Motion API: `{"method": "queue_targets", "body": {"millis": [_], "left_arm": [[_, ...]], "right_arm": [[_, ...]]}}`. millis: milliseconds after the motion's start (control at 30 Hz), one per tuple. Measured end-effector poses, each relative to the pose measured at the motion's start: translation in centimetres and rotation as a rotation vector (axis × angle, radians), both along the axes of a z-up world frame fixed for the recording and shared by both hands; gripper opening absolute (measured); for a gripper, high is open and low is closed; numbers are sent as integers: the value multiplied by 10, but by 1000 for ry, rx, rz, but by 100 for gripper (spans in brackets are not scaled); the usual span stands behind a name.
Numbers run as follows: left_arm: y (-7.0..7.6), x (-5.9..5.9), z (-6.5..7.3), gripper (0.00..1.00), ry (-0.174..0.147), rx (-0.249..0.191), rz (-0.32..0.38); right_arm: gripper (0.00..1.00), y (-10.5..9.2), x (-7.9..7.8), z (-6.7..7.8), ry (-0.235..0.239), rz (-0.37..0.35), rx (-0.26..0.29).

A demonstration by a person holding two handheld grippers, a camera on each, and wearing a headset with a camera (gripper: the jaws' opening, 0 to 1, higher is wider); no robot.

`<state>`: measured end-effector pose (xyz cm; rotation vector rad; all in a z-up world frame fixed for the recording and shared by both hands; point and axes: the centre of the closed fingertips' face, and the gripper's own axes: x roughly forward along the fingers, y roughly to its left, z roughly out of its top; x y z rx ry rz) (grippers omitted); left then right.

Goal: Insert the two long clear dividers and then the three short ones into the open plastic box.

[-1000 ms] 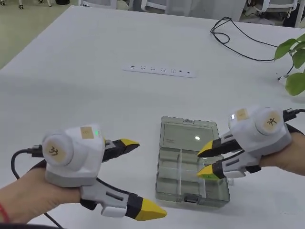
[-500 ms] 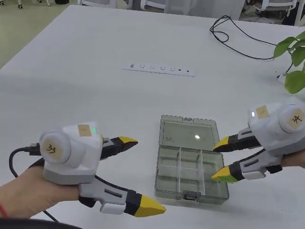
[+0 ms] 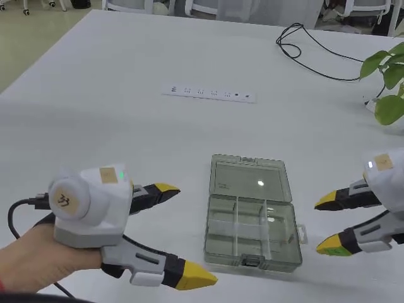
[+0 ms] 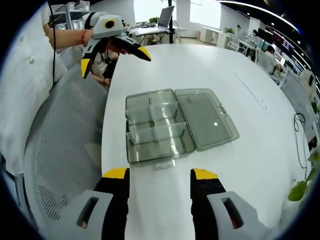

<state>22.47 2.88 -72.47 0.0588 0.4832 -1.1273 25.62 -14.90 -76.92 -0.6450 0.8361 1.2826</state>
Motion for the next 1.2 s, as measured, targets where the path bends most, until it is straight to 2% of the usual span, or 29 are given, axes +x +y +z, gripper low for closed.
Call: {"method": "queue_targets", "body": {"millis": [333,467,600,967,1200], "left_arm": [[1,-1,-1,100,4,3,-2],[2,0,-2,100,7,5,1],[1,-1,-2,100,8,6,-2],[1,0,-3,100,16,5,-1],[2,0,-4,100,20,6,-1]], "right_arm": [[52,-42,-8,-17,32,-8,-80],[52,-58,-11,-26,45,-8,-123],[54,-76,-17,-38,63,29,-191],[53,-108,-18,-62,42,122,-338],[49,-116,-18,-71,30,167,-383]]}}
